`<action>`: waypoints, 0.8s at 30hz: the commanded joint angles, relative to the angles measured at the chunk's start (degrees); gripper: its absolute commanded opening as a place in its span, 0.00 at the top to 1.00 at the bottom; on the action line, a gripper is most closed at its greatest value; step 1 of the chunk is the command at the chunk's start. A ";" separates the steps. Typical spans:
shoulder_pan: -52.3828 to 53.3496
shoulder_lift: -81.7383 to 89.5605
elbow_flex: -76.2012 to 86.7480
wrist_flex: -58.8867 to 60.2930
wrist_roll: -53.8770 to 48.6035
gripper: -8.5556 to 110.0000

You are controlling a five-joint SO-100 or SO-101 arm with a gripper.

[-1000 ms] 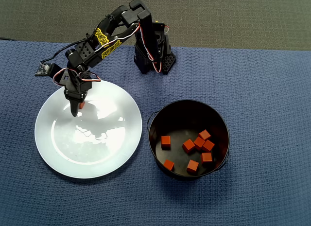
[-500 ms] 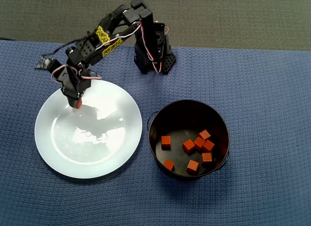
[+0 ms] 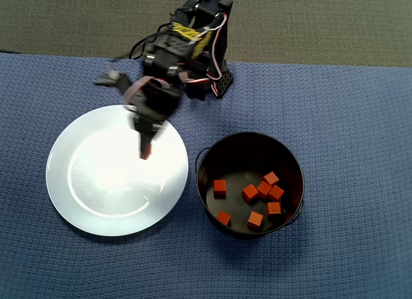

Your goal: Pick up the red cubes from the white plate and place them in the black recipient

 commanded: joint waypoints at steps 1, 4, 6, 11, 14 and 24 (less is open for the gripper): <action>-14.94 5.89 -3.78 1.05 8.79 0.93; -23.03 7.82 -3.08 1.05 10.99 0.93; -26.72 9.05 -2.90 0.79 11.95 0.93; -34.45 10.37 -1.23 5.36 0.44 0.66; -31.03 13.27 1.05 6.59 -6.68 0.66; -6.68 27.60 22.59 3.25 -6.33 0.78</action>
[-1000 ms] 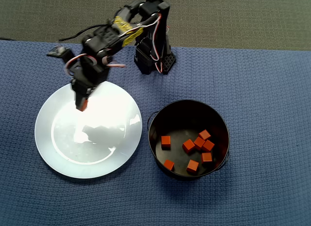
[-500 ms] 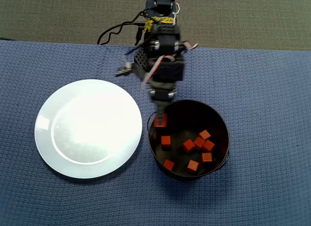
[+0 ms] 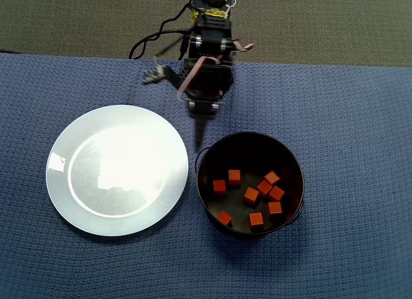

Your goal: Pick up the red cubes from the white plate and place them in the black recipient

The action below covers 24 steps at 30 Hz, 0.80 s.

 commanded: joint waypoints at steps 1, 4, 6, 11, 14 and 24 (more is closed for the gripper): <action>7.03 6.77 8.70 -3.25 -1.93 0.79; 8.00 11.34 17.67 -7.12 -2.02 0.80; 7.29 14.85 23.73 -9.23 -2.02 0.80; 5.80 23.38 33.31 -10.11 -2.64 0.81; 5.62 31.82 40.25 -9.23 -4.57 0.82; 8.09 39.11 50.54 -8.61 -4.31 0.82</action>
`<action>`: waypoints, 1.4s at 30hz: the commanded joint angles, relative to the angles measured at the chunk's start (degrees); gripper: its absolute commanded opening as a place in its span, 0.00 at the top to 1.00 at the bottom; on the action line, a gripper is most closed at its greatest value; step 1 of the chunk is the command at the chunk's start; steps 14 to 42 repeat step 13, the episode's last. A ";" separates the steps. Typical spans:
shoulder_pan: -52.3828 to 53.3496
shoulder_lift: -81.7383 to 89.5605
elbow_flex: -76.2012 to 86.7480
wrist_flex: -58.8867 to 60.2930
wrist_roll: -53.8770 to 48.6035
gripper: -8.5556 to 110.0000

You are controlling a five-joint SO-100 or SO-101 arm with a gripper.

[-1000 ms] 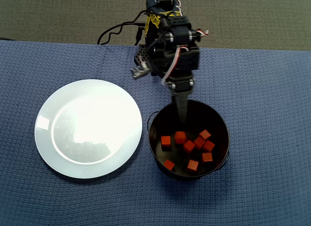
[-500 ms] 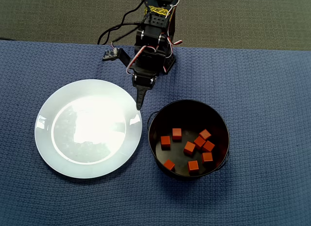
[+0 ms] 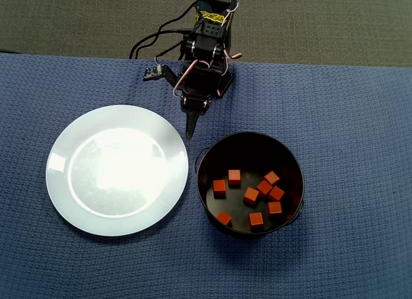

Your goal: Pick up the red cubes from the white plate and place them in the black recipient

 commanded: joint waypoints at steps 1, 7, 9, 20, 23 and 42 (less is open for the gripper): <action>1.49 2.55 2.99 -0.35 -0.26 0.82; 2.02 5.54 3.78 1.23 0.09 0.82; 2.11 5.98 3.78 1.58 0.70 0.82; 2.20 6.86 3.96 1.93 2.11 0.83; 2.20 6.86 3.96 1.93 2.11 0.83; 2.20 6.86 3.96 1.93 2.11 0.83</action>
